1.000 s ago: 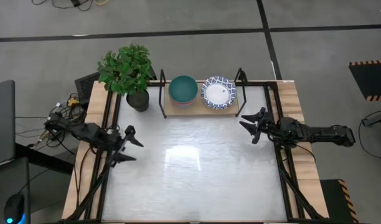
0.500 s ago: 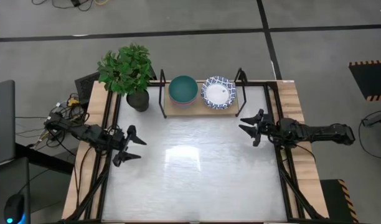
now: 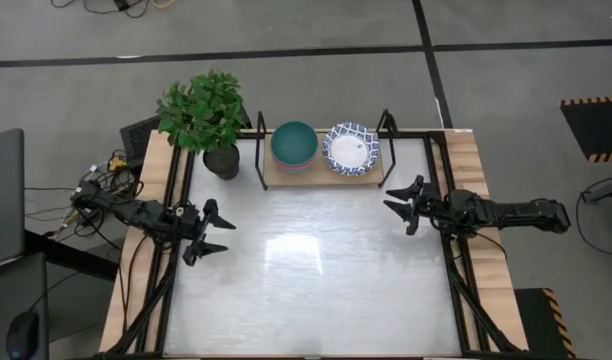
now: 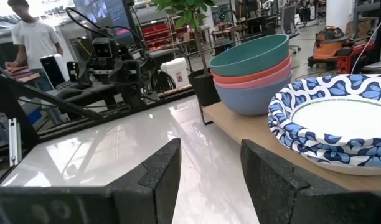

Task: Place and stack bowls onto a shelf
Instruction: Return to Home Position

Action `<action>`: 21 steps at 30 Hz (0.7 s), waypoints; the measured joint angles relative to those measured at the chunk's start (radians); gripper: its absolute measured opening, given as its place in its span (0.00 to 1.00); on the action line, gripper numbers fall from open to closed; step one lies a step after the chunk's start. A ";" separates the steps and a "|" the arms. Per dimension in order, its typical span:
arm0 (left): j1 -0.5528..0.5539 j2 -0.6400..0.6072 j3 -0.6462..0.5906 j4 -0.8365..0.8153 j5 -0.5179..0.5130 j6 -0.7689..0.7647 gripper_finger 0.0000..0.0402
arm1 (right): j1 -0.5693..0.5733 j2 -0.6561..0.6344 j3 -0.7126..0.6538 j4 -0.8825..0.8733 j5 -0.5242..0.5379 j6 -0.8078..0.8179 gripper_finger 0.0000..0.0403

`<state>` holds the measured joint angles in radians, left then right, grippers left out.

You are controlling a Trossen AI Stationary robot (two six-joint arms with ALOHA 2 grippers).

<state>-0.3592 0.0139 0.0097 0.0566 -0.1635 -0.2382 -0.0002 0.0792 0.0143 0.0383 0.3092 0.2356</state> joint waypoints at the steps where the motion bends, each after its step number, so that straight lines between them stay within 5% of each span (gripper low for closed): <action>1: 0.000 0.000 0.000 0.000 0.000 0.000 0.73 | 0.000 0.000 0.000 0.000 0.000 0.000 0.48; 21: 0.000 0.000 -0.002 0.001 -0.002 0.074 0.73 | 0.000 0.000 0.000 0.000 0.002 0.001 0.48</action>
<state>-0.3592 0.0139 0.0082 0.0578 -0.1650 -0.1644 -0.0002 0.0792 0.0139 0.0387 0.3111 0.2368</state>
